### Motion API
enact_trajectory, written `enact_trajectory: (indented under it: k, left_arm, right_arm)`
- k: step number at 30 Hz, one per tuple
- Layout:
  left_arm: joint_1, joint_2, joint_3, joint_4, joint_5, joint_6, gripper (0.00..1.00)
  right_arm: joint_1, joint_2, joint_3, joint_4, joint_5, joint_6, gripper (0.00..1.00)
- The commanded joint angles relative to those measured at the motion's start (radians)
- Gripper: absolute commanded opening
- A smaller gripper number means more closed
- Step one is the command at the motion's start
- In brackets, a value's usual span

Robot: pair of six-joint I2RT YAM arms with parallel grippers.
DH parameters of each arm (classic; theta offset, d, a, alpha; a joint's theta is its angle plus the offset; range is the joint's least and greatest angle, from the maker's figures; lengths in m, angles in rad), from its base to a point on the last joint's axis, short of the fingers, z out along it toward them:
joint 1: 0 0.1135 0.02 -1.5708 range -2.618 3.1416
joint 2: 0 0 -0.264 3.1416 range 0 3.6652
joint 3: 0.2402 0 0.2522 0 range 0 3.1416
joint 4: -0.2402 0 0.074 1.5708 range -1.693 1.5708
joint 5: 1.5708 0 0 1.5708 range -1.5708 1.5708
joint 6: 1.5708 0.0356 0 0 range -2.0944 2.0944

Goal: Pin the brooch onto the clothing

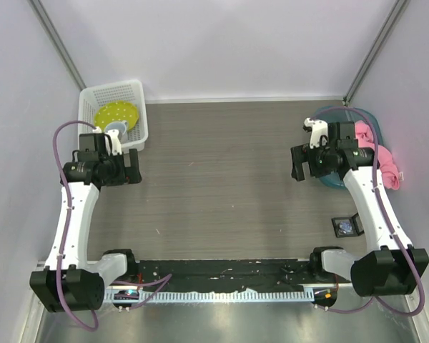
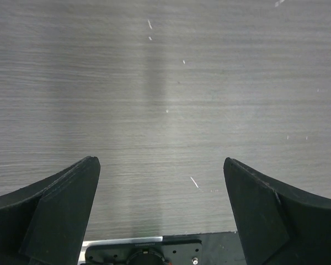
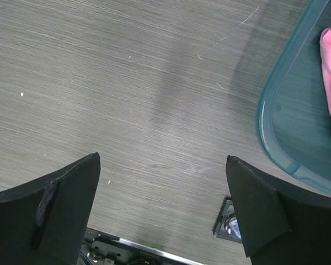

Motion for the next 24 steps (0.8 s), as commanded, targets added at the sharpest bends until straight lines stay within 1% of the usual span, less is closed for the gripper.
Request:
enact_trajectory:
  k: [1,2,3,5,6,11,12,13,14,17,18,24]
  left_arm:
    - [0.003,-0.04,0.102,0.041,-0.095,-0.042,1.0]
    - [0.003,-0.049,0.105,0.057,-0.113,-0.023,1.0]
    - [0.003,-0.066,0.106,0.08,-0.121,-0.006,1.0]
    - [0.005,-0.075,0.123,0.081,-0.097,0.048,1.0]
    - [0.003,-0.074,0.131,0.066,-0.06,0.072,1.0]
    - [0.003,-0.063,0.153,0.026,0.04,0.065,1.0]
    - [0.003,-0.062,0.148,0.031,0.055,0.059,1.0]
    - [0.003,-0.066,0.14,0.035,0.089,0.048,1.0]
    - [0.003,-0.071,0.134,0.041,0.101,0.042,1.0]
    - [0.002,-0.074,0.111,0.069,0.137,0.016,1.0]
    - [0.003,-0.072,0.11,0.077,0.144,0.013,1.0]
    - [0.002,-0.037,0.114,0.08,0.158,0.005,1.0]
  right_arm:
    - [-0.009,0.071,0.141,-0.099,-0.005,-0.133,1.0]
    - [-0.01,0.108,0.164,-0.136,-0.009,-0.152,1.0]
    - [-0.064,0.122,0.212,-0.151,-0.015,-0.176,1.0]
    - [-0.093,0.16,0.256,-0.18,-0.01,-0.245,1.0]
    - [-0.108,0.171,0.296,-0.188,-0.004,-0.271,1.0]
    - [-0.234,0.244,0.396,-0.204,0.063,-0.423,1.0]
    - [-0.253,0.279,0.419,-0.2,0.079,-0.475,1.0]
    - [-0.271,0.303,0.427,-0.191,0.094,-0.498,1.0]
    - [-0.3,0.321,0.43,-0.159,0.138,-0.521,1.0]
    - [-0.343,0.392,0.428,-0.072,0.195,-0.592,1.0]
    - [-0.348,0.413,0.437,-0.058,0.232,-0.609,1.0]
    - [-0.356,0.572,0.505,0.066,0.289,-0.618,1.0]
